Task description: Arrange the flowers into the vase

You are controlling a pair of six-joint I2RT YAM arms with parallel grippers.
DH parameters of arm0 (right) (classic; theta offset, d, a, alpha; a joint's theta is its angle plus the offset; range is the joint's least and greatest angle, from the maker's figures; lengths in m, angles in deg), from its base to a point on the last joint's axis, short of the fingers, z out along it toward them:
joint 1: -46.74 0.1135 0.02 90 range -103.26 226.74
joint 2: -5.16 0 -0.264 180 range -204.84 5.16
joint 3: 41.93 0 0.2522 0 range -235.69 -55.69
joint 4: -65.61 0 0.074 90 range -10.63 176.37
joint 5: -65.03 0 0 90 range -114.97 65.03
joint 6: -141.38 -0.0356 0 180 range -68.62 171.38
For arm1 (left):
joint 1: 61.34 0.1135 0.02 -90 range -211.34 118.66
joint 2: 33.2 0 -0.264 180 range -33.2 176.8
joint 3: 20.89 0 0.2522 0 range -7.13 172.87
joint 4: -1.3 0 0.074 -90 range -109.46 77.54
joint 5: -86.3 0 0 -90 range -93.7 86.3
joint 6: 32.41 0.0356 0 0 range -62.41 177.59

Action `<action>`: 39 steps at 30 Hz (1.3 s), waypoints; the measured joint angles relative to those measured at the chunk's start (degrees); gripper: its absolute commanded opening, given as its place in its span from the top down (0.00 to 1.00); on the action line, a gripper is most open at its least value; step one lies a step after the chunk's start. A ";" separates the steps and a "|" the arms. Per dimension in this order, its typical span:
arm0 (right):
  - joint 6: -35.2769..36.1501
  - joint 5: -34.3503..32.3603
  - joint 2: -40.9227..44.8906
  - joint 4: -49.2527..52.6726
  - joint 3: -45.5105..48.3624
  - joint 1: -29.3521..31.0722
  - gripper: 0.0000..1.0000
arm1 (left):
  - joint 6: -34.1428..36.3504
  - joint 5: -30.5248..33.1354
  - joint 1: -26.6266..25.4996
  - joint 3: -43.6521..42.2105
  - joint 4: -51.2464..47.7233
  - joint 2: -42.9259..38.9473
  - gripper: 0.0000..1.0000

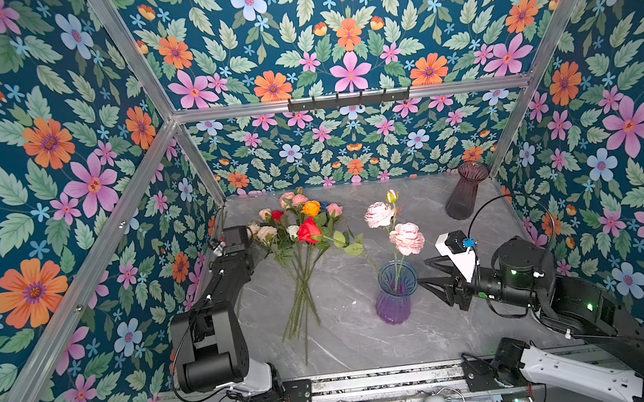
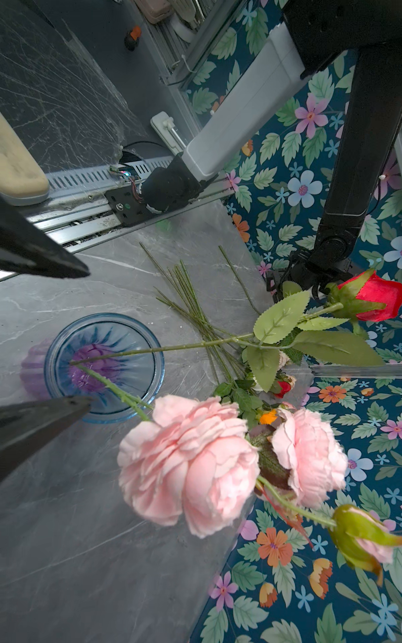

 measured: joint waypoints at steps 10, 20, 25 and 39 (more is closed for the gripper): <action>0.04 -0.39 1.16 0.31 -0.11 0.00 0.44 | 0.28 -5.18 13.05 -7.56 3.54 1.46 0.00; 0.04 -0.61 1.09 0.28 -0.44 0.00 0.44 | -4.66 -15.06 5.16 -17.05 17.75 -2.95 0.01; 0.04 -0.61 0.96 0.24 -0.48 0.00 0.44 | -8.85 -16.37 -5.40 -16.96 20.61 -1.99 0.01; -0.63 -0.83 2.32 2.10 -0.90 0.02 0.45 | -20.61 -17.66 -22.69 -13.77 31.36 4.68 0.01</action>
